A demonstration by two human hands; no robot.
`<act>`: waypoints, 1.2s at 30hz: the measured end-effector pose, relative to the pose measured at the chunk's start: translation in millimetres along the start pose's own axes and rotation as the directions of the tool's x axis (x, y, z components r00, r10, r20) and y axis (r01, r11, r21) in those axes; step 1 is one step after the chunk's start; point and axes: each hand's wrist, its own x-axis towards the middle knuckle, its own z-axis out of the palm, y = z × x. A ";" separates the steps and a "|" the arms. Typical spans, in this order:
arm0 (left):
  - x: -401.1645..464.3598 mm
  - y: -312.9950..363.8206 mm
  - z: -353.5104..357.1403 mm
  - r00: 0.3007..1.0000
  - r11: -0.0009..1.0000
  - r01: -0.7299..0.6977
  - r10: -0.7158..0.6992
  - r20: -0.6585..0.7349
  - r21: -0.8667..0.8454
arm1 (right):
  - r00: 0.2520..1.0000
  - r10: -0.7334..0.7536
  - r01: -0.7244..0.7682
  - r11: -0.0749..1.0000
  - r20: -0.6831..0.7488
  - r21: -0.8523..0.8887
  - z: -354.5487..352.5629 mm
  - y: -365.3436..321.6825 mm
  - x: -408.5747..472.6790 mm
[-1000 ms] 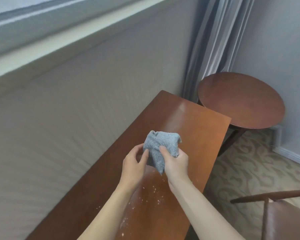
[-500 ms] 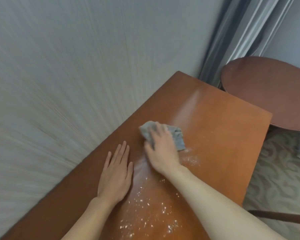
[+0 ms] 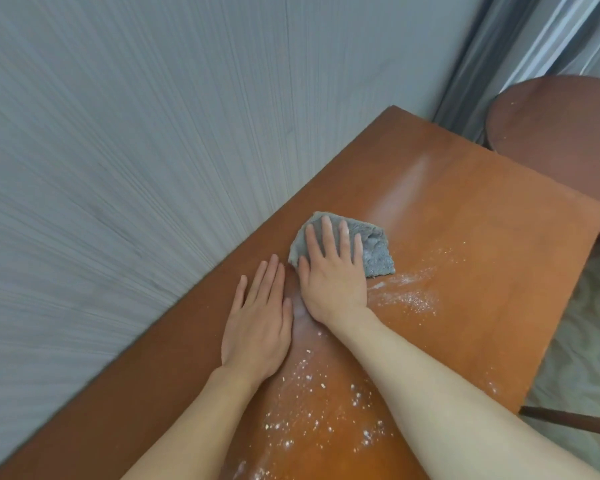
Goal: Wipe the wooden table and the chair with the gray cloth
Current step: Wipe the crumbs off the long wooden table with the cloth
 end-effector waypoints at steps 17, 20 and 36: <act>2.0 -3.6 -2.9 1.000 0.992 0.012 -0.011 0.007 -0.129 | 0.992 0.128 -0.128 0.991 0.007 -0.038 -17.1 31.5 -21.5; 4.9 -5.1 -7.5 0.999 0.948 0.038 -0.035 0.015 -0.315 | 0.993 -0.105 0.105 0.994 0.056 -0.003 1.2 -35.0 -53.9; 0.3 -4.8 -14.1 0.999 0.949 0.042 -0.033 0.036 -0.311 | 0.880 0.470 -0.471 0.882 0.070 -0.001 -34.9 162.0 -58.6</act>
